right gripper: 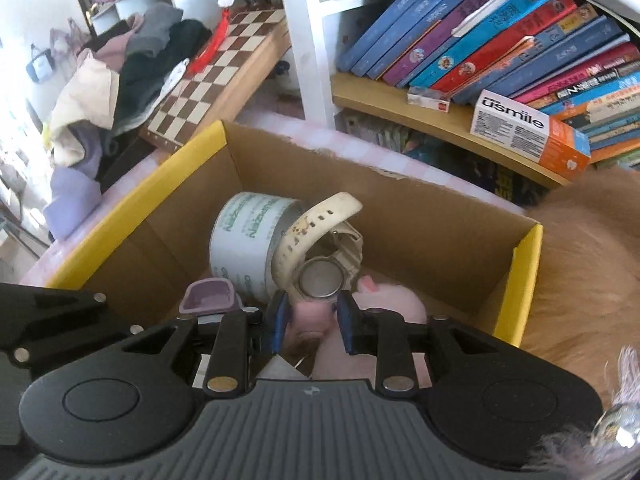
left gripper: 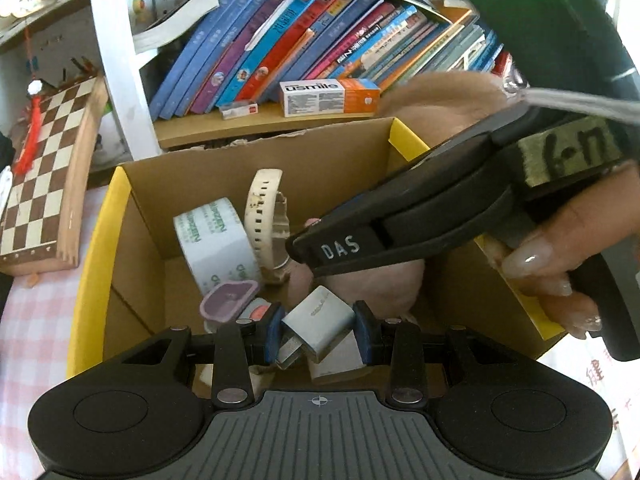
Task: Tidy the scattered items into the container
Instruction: 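Lower the charger and pink case into the box and open both grippers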
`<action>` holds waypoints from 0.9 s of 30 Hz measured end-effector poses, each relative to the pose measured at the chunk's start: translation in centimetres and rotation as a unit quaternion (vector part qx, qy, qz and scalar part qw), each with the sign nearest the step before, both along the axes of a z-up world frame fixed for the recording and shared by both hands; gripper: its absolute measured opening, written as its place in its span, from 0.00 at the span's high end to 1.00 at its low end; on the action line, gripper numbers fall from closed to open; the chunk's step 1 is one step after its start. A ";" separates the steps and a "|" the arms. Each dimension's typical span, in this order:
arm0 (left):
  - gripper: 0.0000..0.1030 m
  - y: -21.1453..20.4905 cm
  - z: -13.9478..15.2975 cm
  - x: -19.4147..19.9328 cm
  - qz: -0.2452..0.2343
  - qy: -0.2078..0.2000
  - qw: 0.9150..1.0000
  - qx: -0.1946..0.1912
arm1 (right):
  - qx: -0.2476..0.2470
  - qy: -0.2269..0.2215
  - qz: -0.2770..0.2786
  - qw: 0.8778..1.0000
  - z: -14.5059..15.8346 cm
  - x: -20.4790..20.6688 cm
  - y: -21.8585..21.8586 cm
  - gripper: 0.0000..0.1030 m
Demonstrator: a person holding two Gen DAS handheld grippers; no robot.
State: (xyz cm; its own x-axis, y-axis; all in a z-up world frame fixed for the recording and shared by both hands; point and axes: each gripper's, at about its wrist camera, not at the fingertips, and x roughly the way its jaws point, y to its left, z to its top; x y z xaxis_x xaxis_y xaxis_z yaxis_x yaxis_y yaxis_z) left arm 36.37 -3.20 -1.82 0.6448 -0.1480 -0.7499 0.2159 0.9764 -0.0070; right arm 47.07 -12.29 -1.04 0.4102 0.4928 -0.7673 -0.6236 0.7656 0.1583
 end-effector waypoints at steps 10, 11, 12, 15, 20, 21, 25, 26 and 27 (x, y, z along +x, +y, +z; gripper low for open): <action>0.42 -1.4 0.8 -1.0 -0.011 -0.027 0.999 0.042 | 0.033 -0.025 -0.014 0.999 1.9 -1.6 -2.0 0.60; 0.40 -1.5 1.1 -1.2 -0.009 -0.034 0.998 0.046 | 0.038 -0.028 -0.017 0.999 2.1 -1.8 -2.2 0.59; 0.35 -1.5 1.5 -1.5 -0.007 -0.043 0.998 0.050 | 0.043 -0.032 -0.019 0.998 2.5 -2.1 -2.4 0.59; 0.28 -1.5 2.7 -2.7 -0.001 -0.072 0.996 0.052 | 0.056 -0.052 -0.023 0.997 3.6 -3.1 -3.1 0.52; 0.23 -0.8 4.8 -4.9 0.015 -0.102 0.993 0.054 | 0.079 -0.094 -0.029 0.992 5.9 -5.1 -4.6 0.49; 0.20 -0.6 5.2 -5.6 0.017 -0.109 0.992 0.055 | 0.082 -0.103 -0.030 0.991 6.4 -5.5 -5.0 0.48; 0.18 0.3 6.9 -7.8 0.029 -0.136 0.988 0.062 | 0.095 -0.134 -0.043 0.985 7.9 -7.6 -6.6 0.45; 0.18 0.6 7.4 -8.2 0.036 -0.143 0.987 0.060 | 0.098 -0.140 -0.047 0.984 8.3 -8.2 -7.1 0.45; 0.18 0.8 7.8 -8.7 0.045 -0.151 0.986 0.056 | 0.101 -0.146 -0.052 0.983 8.6 -8.8 -7.5 0.45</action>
